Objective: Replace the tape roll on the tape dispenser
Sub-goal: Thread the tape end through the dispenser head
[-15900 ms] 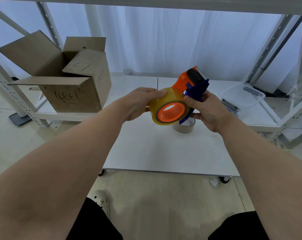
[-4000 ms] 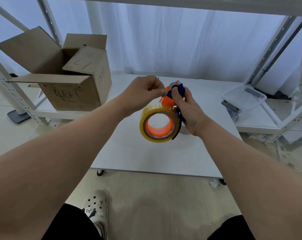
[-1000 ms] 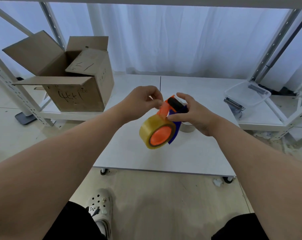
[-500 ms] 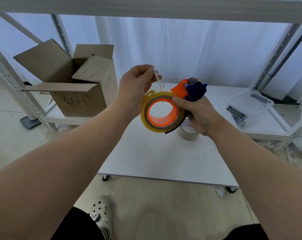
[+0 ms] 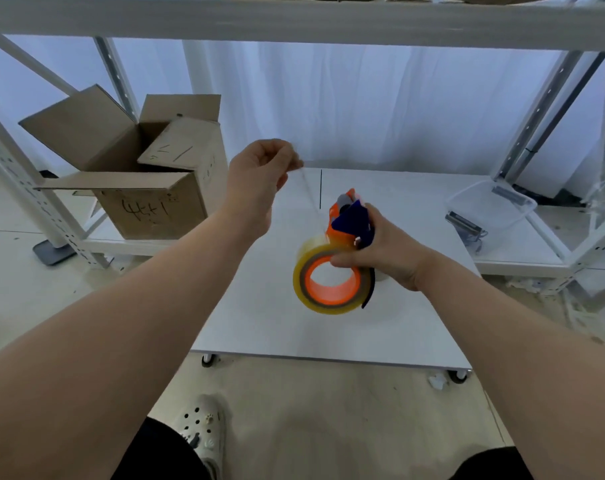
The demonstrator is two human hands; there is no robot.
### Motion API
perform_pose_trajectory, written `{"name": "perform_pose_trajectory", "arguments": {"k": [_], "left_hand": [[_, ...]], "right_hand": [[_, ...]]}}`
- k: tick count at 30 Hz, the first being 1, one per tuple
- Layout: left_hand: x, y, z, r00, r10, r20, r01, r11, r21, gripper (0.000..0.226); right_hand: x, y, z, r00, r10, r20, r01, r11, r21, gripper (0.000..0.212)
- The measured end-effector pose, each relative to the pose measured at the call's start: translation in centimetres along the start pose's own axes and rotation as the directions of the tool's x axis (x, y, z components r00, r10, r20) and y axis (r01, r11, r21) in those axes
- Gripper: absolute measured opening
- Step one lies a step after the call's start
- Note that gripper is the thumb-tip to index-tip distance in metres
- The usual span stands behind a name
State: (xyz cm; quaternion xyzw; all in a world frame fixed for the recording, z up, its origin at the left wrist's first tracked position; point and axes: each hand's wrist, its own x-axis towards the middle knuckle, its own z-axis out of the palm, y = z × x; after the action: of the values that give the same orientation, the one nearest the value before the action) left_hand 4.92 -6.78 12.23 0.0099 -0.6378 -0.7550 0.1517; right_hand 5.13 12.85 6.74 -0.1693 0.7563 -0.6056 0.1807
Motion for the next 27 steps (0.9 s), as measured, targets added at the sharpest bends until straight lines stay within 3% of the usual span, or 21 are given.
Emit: {"name": "perform_pose_trajectory", "arguments": {"k": [5,9,11,14,19,23,27], "left_hand": [[-0.9,0.1,0.0,0.949,0.027,0.313,-0.132,0.938,0.321,0.012],[-1.6,0.2,1.2,0.895,-0.002,0.447,-0.242,0.839,0.487,0.011],[-1.7,0.2,1.7,0.872,-0.019,0.489,-0.281,0.798,0.533,0.011],[-1.7,0.2,2.0,0.864,-0.018,0.503,-0.313,0.763,0.566,0.007],[-1.7,-0.4,1.8,0.862,-0.065,0.502,-0.312,0.712,0.629,0.003],[-1.7,-0.8,1.6,0.875,-0.080,0.478,-0.282,0.718,0.637,0.003],[-1.6,-1.0,1.5,0.888,-0.085,0.452,-0.258,0.721,0.643,0.003]], "right_hand": [[-0.7,1.6,-1.9,0.994,0.103,0.045,-0.099,0.992,-0.084,0.071],[-0.3,2.6,-1.7,0.995,0.098,0.014,-0.091,0.956,-0.279,0.059],[0.1,3.1,-1.4,0.995,0.085,-0.046,-0.094,0.954,-0.286,0.051],[0.5,3.4,-1.1,0.987,0.100,-0.123,-0.130,0.954,-0.270,0.049],[0.7,2.6,-0.5,0.992,0.085,-0.096,-0.110,0.948,-0.298,0.067],[0.5,1.1,-0.3,0.997,0.056,-0.052,-0.067,0.968,-0.243,0.058],[0.4,0.1,0.4,0.994,0.003,-0.105,-0.028,0.971,-0.239,0.044]]}}
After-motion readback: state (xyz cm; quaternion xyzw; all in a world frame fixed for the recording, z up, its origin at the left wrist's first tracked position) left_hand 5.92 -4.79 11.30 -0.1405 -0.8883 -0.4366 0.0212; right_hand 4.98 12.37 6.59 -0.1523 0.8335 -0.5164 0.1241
